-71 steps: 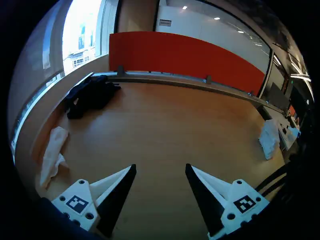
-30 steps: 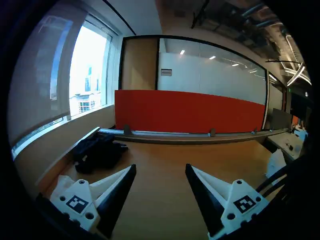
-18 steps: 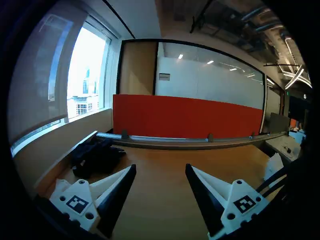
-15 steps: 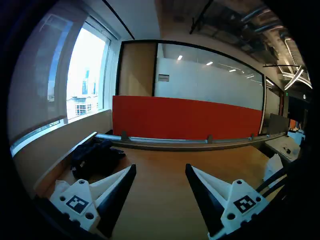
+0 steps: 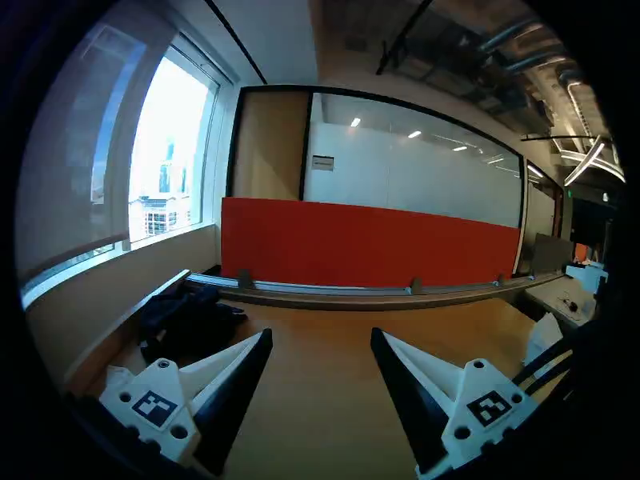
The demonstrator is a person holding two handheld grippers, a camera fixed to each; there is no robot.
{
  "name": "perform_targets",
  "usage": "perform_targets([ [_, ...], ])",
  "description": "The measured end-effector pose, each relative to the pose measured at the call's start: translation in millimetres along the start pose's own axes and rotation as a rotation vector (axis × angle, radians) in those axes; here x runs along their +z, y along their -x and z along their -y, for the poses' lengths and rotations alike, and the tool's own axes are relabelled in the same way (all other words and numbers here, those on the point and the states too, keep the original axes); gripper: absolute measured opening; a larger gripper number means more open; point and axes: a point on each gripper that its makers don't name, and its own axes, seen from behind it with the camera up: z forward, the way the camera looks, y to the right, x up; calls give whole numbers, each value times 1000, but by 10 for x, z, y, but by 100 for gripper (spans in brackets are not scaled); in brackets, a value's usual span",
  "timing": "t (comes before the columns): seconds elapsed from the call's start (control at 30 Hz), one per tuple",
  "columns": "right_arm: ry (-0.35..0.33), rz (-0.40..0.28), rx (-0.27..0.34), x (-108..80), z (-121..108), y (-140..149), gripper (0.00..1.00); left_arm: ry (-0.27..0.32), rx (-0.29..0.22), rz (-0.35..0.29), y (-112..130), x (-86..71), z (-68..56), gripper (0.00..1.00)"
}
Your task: Fold towel
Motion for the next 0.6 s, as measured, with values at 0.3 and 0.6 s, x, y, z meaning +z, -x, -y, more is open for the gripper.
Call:
perform_targets([
  [0.3,-6,3,-5,-11,109,-7,93,23,0,-27,-40,15,19,91],
  [0.6,-22,13,15,-55,242,16,93,20,-14,-100,-127,-9,52,91],
])
